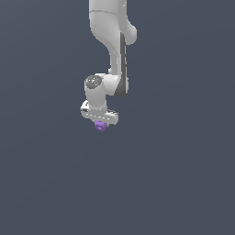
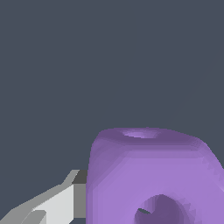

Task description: Pick up the object and move it to a goal position.

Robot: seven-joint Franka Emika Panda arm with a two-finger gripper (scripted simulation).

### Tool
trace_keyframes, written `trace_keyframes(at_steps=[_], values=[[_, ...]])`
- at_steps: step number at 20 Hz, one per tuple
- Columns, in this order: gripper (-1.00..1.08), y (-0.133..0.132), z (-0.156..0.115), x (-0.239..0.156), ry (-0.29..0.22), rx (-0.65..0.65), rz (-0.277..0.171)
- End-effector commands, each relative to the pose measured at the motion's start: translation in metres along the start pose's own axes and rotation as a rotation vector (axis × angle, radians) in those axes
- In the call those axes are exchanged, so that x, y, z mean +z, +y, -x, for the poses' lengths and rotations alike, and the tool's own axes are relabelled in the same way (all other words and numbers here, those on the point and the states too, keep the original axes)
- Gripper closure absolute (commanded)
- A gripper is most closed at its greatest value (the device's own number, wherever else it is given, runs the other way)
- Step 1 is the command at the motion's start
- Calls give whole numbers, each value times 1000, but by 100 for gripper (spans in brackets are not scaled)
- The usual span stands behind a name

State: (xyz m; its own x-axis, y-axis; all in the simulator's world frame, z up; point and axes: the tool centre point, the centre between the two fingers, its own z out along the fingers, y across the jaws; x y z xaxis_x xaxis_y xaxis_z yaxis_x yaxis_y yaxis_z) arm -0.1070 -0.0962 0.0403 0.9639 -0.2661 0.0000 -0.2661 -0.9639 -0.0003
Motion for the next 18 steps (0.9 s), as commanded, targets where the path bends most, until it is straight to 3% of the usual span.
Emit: trace_keyframes(at_steps=[1,10,18], values=[[108,0,0,1,0,0,0],[108,-5,-1,-3,0,0,0],[108,-42,-9,-29,0,0,0]])
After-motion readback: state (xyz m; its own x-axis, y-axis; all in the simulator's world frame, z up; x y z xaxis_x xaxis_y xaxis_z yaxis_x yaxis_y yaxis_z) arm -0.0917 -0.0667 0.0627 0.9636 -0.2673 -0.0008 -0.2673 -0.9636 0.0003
